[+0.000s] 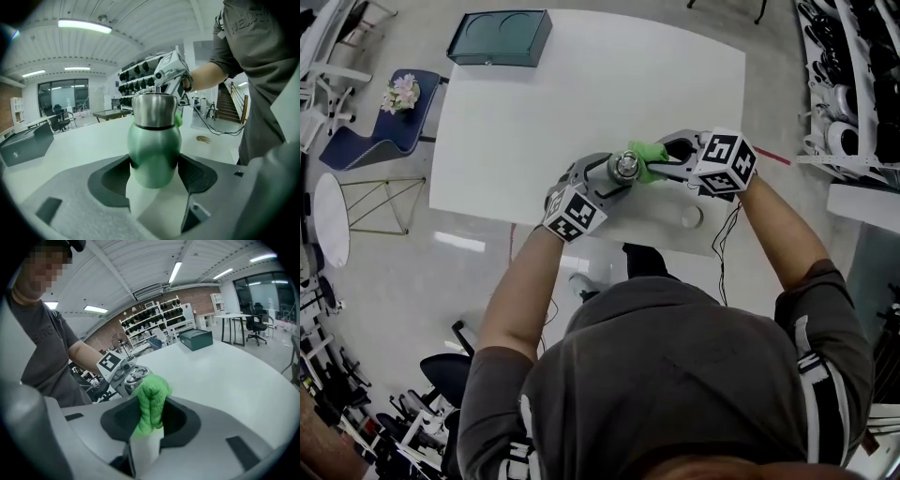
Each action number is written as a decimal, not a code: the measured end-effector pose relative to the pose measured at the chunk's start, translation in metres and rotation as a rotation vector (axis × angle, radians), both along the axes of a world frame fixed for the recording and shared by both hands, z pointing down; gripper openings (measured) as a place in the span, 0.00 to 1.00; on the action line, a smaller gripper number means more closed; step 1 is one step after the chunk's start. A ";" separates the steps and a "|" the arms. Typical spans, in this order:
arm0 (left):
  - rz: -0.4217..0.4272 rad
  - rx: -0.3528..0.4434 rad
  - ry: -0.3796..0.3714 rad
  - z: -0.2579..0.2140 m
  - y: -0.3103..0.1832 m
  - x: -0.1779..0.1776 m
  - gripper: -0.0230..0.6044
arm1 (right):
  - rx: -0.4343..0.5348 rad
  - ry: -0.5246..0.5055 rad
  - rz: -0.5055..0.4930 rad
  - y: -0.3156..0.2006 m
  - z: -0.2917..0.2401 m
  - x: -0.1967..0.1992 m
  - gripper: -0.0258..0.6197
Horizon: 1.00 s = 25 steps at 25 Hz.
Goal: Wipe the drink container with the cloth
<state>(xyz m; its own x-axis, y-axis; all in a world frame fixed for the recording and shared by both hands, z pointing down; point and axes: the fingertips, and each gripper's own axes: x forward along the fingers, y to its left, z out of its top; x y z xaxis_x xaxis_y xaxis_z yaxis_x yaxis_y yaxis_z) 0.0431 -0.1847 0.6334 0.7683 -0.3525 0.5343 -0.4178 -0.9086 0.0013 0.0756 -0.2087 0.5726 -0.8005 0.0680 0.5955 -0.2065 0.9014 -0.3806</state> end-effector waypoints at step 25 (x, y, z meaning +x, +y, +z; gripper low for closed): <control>-0.021 -0.009 -0.058 0.001 0.001 0.007 0.54 | 0.421 0.000 0.003 0.017 -0.065 -0.036 0.19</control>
<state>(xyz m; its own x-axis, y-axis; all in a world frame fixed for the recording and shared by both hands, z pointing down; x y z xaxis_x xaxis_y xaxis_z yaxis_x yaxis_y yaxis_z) 0.0497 -0.1835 0.6347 0.7286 -0.3635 0.5805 -0.4366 -0.8995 -0.0152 0.0396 -0.1919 0.5071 -0.8005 -0.1839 0.5704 -0.2096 0.9776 0.0209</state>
